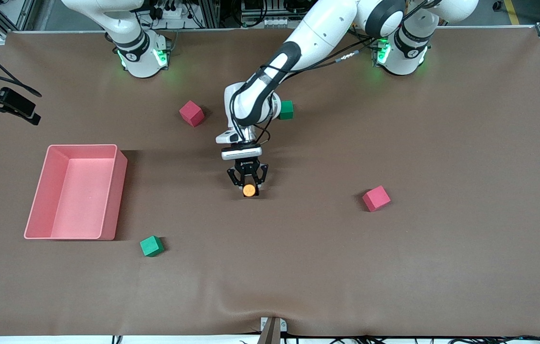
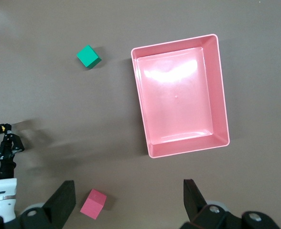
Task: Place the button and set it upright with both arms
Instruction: 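Lift and rotate the button upright with the left gripper, cap up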
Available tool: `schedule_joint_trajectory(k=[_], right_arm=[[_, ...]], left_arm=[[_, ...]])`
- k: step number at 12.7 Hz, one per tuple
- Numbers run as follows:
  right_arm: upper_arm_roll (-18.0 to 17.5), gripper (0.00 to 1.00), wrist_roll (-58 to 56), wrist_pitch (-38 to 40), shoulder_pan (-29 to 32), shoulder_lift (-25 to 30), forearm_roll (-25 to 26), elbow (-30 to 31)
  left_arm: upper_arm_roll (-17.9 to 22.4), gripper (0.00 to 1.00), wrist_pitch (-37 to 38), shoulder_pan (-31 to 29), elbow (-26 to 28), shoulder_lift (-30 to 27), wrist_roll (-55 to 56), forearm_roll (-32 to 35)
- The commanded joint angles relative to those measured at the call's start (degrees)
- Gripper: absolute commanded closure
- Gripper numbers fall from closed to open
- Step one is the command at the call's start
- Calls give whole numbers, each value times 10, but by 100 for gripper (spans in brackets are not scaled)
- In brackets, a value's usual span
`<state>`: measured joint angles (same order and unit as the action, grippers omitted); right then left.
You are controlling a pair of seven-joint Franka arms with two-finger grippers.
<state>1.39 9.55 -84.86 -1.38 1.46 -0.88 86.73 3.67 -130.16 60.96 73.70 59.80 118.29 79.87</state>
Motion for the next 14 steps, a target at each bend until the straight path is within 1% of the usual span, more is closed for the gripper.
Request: schedule_joint_trajectory(k=[1, 3, 4, 6, 7, 8, 9, 10, 12, 14], right_arm=[[0, 0, -7, 0, 2, 14, 3, 13], [0, 0, -7, 0, 2, 14, 2, 13], [0, 0, -7, 0, 1, 14, 2, 13], [0, 0, -7, 0, 1, 14, 1, 13], [0, 0, -7, 0, 1, 14, 1, 13], [0, 0, -7, 0, 1, 14, 1, 13], [0, 0, -7, 0, 2, 14, 1, 13], [0, 0, -7, 0, 2, 14, 1, 13], [0, 0, -7, 0, 2, 14, 0, 13], [0, 0, -7, 0, 2, 14, 0, 13]], left_arm=[[11, 100, -6, 9, -5, 16, 84, 100], [10, 100, -6, 9, -4, 29, 154, 167], [10, 100, -6, 9, -4, 34, 168, 178], [8, 100, -7, 9, -3, 35, 192, 174], [8, 89, -7, 9, -3, 38, 193, 173], [8, 74, -7, 9, 0, 39, 193, 173], [6, 27, -7, 9, 3, 38, 196, 173], [6, 0, -7, 9, 4, 39, 203, 173], [-9, 0, -7, 9, 6, 39, 208, 161], [-32, 0, -6, 9, 5, 32, 209, 117]])
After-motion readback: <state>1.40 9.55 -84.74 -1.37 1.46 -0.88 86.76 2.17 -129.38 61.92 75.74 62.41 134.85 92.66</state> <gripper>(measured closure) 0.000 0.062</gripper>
